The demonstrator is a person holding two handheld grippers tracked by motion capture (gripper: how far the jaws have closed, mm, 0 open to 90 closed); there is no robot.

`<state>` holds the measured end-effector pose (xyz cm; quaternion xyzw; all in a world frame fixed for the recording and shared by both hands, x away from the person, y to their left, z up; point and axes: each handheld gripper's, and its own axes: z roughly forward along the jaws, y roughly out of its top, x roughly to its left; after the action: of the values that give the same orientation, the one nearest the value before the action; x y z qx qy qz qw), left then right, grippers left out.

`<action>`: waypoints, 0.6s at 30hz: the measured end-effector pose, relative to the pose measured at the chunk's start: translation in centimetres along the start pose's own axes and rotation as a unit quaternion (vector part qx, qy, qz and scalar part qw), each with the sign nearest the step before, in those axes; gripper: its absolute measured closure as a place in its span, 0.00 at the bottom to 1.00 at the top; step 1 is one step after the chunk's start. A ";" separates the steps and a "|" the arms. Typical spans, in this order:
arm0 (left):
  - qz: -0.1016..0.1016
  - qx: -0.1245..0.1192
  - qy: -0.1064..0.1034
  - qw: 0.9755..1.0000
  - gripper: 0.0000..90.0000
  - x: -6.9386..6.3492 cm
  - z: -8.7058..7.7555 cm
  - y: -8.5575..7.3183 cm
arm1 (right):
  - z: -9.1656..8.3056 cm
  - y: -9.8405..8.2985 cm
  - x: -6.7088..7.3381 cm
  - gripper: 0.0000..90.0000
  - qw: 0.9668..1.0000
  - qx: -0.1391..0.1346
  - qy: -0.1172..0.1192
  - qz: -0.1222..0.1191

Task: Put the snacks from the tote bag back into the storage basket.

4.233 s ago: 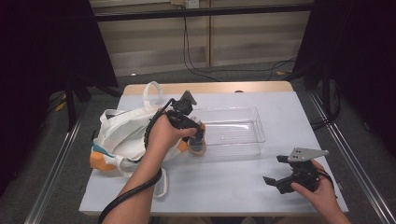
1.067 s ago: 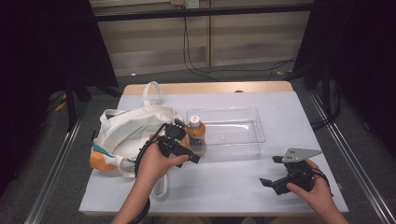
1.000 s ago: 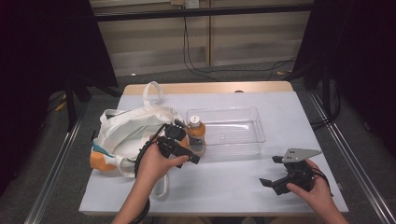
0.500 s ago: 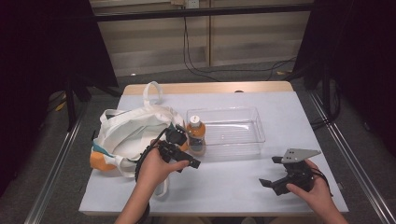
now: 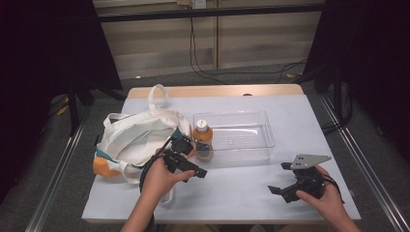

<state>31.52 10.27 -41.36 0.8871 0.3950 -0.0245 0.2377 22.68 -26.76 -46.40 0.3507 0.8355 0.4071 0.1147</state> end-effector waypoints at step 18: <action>0.002 -0.019 -0.006 1.000 0.11 0.2 0.7 -1.2 | 0.2 -0.1 0.0 0.03 1.000 0.008 0.002 -0.002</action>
<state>30.87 10.75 -42.49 0.8829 0.3926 -0.0217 0.2566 22.71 -26.67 -46.62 0.3489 0.8399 0.4009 0.1107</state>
